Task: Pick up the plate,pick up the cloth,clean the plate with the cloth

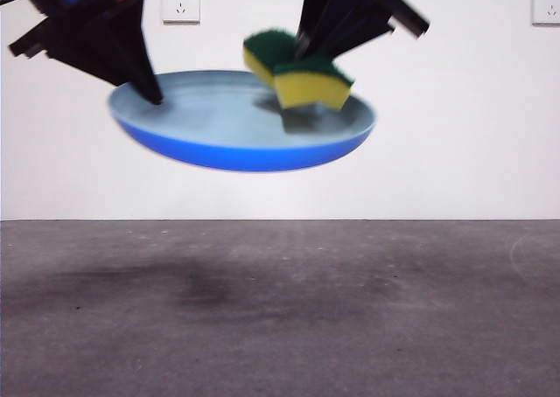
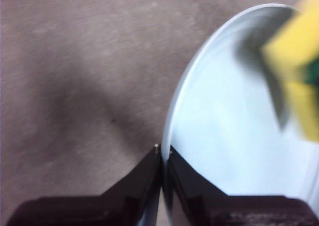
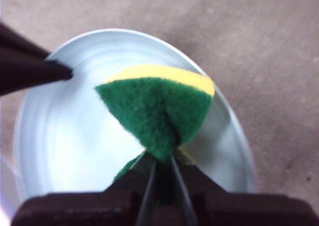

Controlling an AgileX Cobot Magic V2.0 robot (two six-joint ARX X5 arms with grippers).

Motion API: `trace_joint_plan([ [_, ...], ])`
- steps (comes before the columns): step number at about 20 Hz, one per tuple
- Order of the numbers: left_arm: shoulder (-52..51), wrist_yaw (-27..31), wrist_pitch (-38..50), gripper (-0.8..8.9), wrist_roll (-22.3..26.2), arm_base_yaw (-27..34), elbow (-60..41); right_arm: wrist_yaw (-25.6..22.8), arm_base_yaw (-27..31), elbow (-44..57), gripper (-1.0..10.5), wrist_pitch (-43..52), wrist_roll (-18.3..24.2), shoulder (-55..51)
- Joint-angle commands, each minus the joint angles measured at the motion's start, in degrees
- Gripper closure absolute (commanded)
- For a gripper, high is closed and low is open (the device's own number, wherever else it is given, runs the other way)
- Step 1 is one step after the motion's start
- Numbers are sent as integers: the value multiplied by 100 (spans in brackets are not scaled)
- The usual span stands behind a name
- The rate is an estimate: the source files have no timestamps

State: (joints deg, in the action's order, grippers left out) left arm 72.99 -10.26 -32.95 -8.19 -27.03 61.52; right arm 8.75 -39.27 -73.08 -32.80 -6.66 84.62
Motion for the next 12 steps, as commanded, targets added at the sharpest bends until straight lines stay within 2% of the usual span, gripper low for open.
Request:
trace_joint_plan([
  [1,-11,-57,227,822,-247,-212,-26,15,-66,48,959,243,-114,278],
  [2,-11,-66,310,822,-267,-275,-26,66,-118,48,959,367,-155,398],
  [5,-11,-57,627,822,-280,-330,-26,691,-310,48,959,422,-168,586],
  [7,-11,-35,850,822,-282,-291,-26,645,-553,48,959,114,-120,592],
  [8,-11,-35,901,822,-282,-232,-26,402,-649,48,959,-118,-68,592],
  [9,-11,-37,901,822,-280,-157,-26,-76,-732,48,959,-503,61,592],
  [11,-11,-57,778,822,-278,-26,-26,-1270,-767,48,959,-1231,203,592],
  [12,-11,-74,658,822,-267,9,-26,-2079,-767,48,959,-1528,208,592],
])
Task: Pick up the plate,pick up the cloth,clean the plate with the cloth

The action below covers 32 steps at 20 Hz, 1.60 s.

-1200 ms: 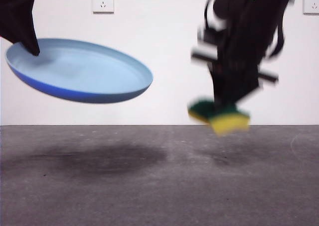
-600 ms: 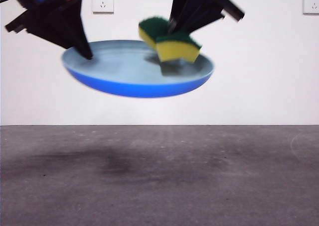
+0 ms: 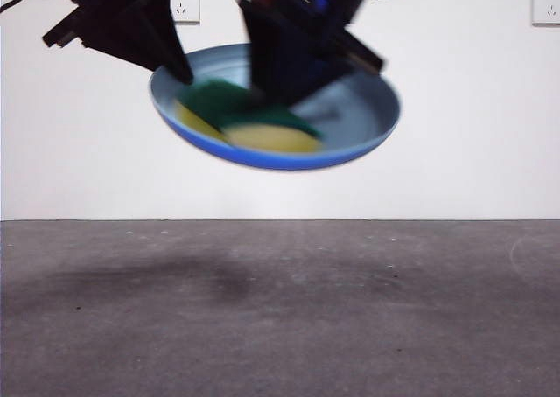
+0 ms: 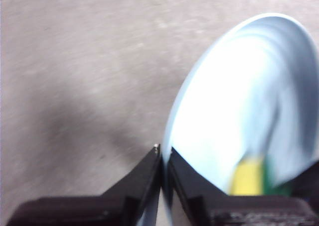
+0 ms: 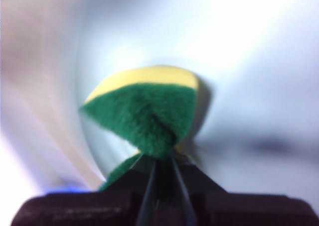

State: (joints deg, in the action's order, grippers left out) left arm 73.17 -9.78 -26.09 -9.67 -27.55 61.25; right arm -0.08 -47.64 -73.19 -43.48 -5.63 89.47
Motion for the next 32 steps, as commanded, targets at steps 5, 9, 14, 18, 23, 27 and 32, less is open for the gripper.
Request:
trace_joint_plan([
  [5,-28,-699,-520,822,-61,50,0,-2948,372,59,959,157,103,94],
  [9,-28,-1193,-501,822,-61,-7,0,-1700,529,59,959,1220,96,96],
  [14,-28,-1189,-435,822,-61,-22,0,807,507,59,959,1923,-57,96],
  [18,-28,-1117,-107,822,-68,59,0,2111,387,59,959,822,81,96],
  [23,-28,-1126,-153,822,-74,175,0,-811,380,59,959,-719,409,96],
  [27,-28,-1130,-494,822,94,166,0,-3049,457,59,959,-136,341,39],
  [32,-28,-1134,-654,822,184,164,0,-2393,474,57,959,1174,356,-4],
])
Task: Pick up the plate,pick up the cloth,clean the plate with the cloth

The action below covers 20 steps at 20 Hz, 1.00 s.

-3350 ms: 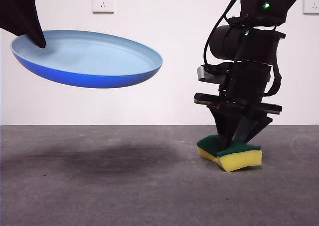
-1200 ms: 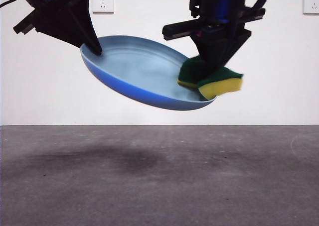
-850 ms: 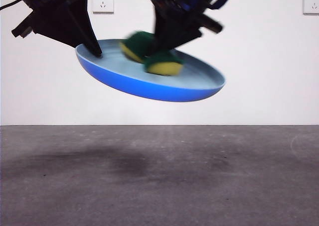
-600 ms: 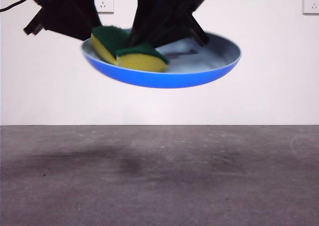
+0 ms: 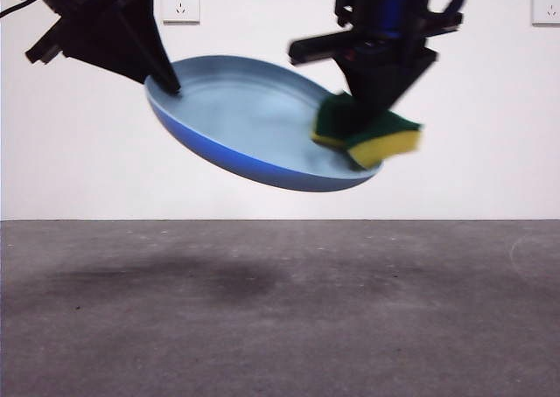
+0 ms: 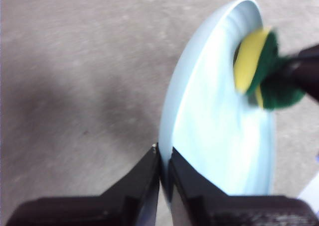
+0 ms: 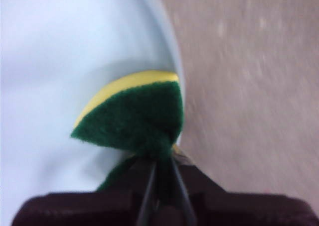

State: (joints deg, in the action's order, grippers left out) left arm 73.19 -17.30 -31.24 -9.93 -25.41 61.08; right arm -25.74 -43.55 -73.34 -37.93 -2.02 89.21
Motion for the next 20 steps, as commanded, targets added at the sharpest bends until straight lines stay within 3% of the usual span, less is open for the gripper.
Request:
trace_joint_plan([
  [1,-31,-376,-190,822,264,-50,17,562,63,72,959,988,-9,22],
  [4,-31,-103,-245,822,367,-48,17,1517,-9,72,959,1679,-221,-70],
  [8,245,1300,-260,822,603,-26,17,1497,-94,72,959,1794,-302,-748],
  [11,828,1784,-79,822,726,166,17,1493,-92,72,959,1587,-297,-1443],
  [20,2465,2173,629,817,721,605,17,1318,-70,72,959,105,-284,-2769],
])
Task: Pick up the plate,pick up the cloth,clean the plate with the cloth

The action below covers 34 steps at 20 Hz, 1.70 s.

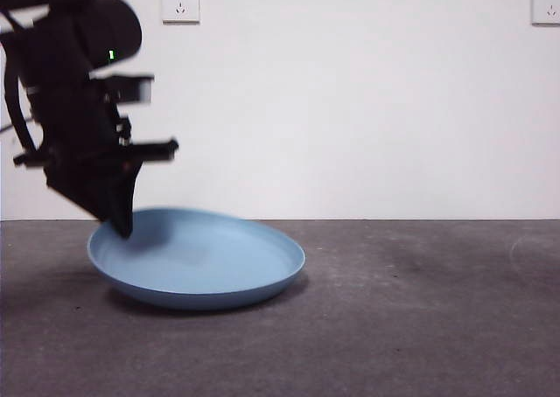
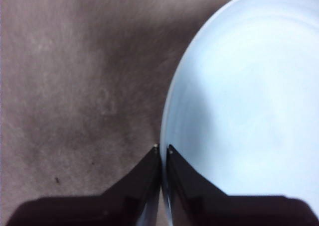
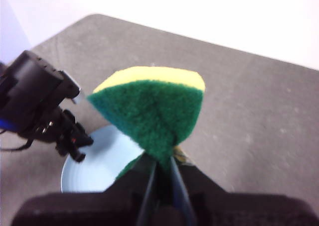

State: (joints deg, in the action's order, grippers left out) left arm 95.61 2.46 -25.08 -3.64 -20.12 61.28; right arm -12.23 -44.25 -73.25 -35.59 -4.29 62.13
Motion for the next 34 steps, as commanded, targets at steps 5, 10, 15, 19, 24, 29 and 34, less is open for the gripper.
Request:
trace_joint_plan([
  [5,448,186,-208,529,90,164,-2,-48,0,66,959,-398,-57,-173],
  [10,348,146,-511,249,17,133,-2,-658,92,66,959,-413,-85,-33],
  [15,-118,0,-719,249,-94,-26,-2,-758,313,66,959,-415,-136,422],
  [19,-772,-22,-789,249,-155,-227,-2,-717,546,66,959,-415,-142,957],
  [24,-1611,-15,-920,249,-214,-437,-2,-708,793,66,959,-413,-146,1871],
  [29,-2640,-13,-1576,250,-238,-658,-2,365,1224,66,958,-260,-144,3314],
  [34,-3241,7,-1910,251,-236,-804,-2,809,1506,66,927,-225,-125,4297],
])
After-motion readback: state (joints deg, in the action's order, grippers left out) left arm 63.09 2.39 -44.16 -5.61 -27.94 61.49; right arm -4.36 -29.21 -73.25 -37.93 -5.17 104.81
